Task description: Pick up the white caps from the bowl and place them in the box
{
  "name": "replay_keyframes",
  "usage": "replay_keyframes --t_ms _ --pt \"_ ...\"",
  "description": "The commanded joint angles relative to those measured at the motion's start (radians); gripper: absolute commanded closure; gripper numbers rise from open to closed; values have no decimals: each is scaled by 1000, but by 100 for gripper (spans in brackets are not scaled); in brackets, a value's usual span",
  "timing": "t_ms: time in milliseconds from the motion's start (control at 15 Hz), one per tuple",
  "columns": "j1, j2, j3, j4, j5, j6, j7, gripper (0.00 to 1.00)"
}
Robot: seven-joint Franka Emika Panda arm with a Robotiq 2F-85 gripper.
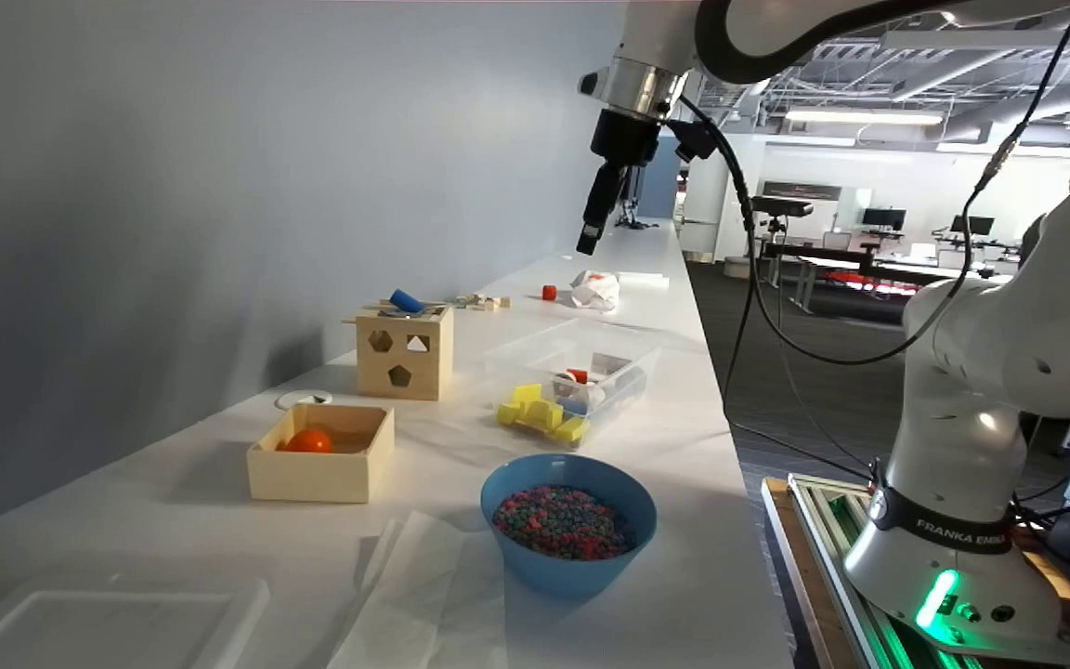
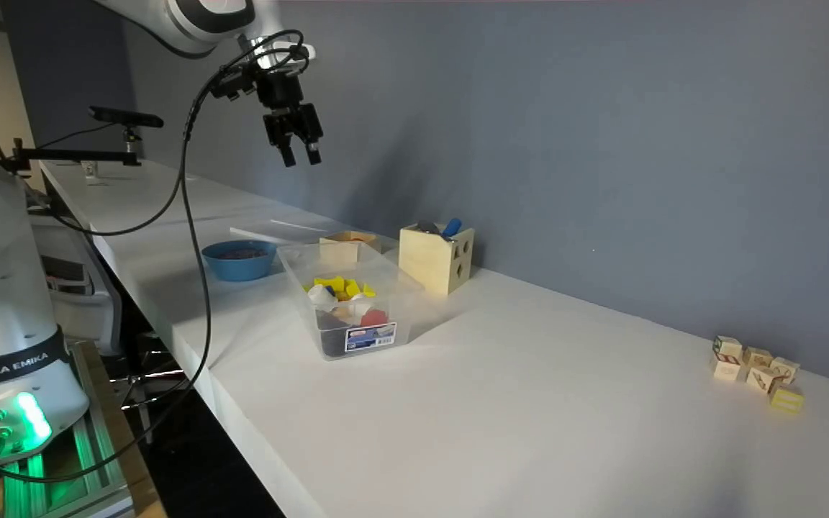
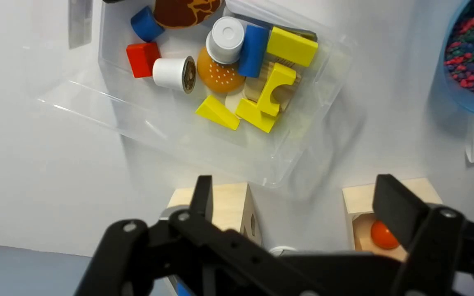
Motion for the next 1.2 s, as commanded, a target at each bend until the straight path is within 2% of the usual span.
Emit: replay_keyframes --t_ms 0,133,533,667,933,1133 --pt "-23 50 0 26 17 5 52 0" --pt "-39 134 -15 55 13 29 70 0" --pt "-77 423 -64 201 23 -26 63 0" --pt "-77 512 -64 251 30 -56 101 0" --pt "-70 605 -63 271 27 -136 162 0" --pt "-72 653 -69 252 31 -150 190 0"
